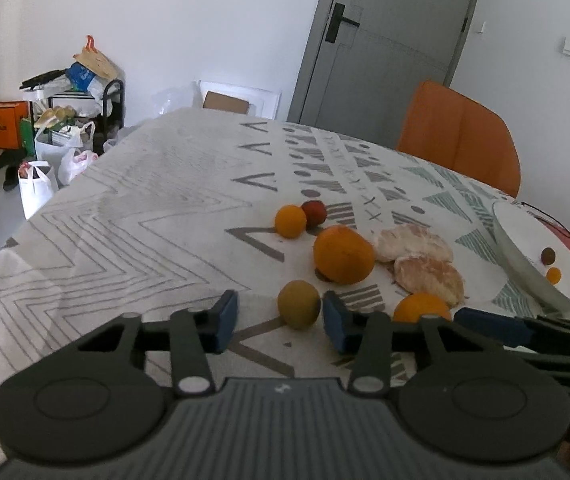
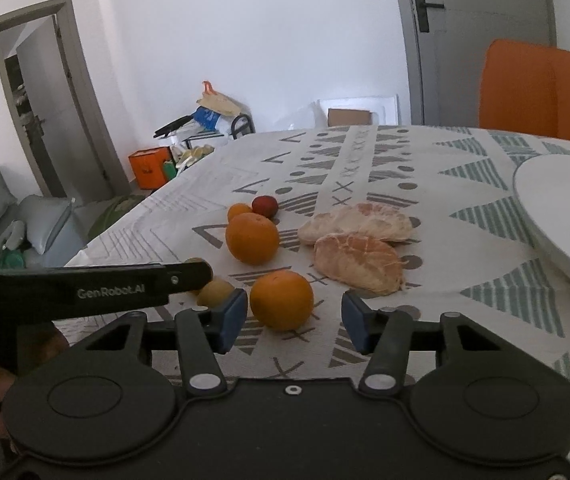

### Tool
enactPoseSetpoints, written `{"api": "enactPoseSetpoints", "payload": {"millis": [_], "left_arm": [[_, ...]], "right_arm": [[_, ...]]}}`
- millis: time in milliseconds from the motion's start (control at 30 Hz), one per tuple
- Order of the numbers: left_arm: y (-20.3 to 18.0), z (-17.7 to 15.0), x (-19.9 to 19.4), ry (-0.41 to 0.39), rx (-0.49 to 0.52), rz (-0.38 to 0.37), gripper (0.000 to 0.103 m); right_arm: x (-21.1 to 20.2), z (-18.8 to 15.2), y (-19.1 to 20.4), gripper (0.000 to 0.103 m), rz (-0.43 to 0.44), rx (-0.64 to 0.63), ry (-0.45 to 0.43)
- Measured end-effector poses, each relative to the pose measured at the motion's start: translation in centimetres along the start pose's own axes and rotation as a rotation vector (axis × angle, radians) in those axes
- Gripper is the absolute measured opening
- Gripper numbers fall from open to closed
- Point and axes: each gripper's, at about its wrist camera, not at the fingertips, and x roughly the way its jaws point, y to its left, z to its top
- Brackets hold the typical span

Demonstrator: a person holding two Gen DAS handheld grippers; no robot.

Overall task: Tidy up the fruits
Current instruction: 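Grasp the yellow apricot with the left gripper while the right gripper grasps an orange, then carry the apricot and orange over the white plate and release both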

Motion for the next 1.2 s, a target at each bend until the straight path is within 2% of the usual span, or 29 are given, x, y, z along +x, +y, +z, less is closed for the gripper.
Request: {"api": "enactPoseSetpoints", "payload": {"millis": [100, 133, 167, 400, 567, 867, 1200], "left_arm": [[0.1, 0.1, 0.2, -0.001, 0.01, -0.016, 0.025], [0.4, 0.3, 0.3, 0.004, -0.003, -0.026, 0.022], [0.5, 0.4, 0.3, 0.008, -0.013, -0.029, 0.022], [0.0, 0.7, -1.0, -0.016, -0.008, -0.018, 0.022], [-1.2, 0.9, -1.7, -0.02, 0.023, -0.002, 0.022], [-4.3, 1.3, -2.7, -0.063, 0.089, -0.036, 0.022], [-7.7, 1.2, -3.1, -0.077, 0.145, -0.066, 0.022]], "right_arm": [[0.8, 0.0, 0.2, 0.05, -0.003, -0.007, 0.018], [0.9, -0.1, 0.3, 0.041, -0.002, -0.012, 0.016], [1.0, 0.1, 0.4, 0.035, -0.001, -0.021, 0.015], [-0.2, -0.2, 0.1, 0.035, -0.016, -0.013, 0.003], [-1.9, 0.2, -0.6, 0.035, -0.043, 0.002, -0.049], [-5.0, -0.2, -3.1, 0.035, -0.08, 0.056, -0.113], [-7.9, -1.0, -5.9, 0.035, -0.118, 0.103, -0.167]]}}
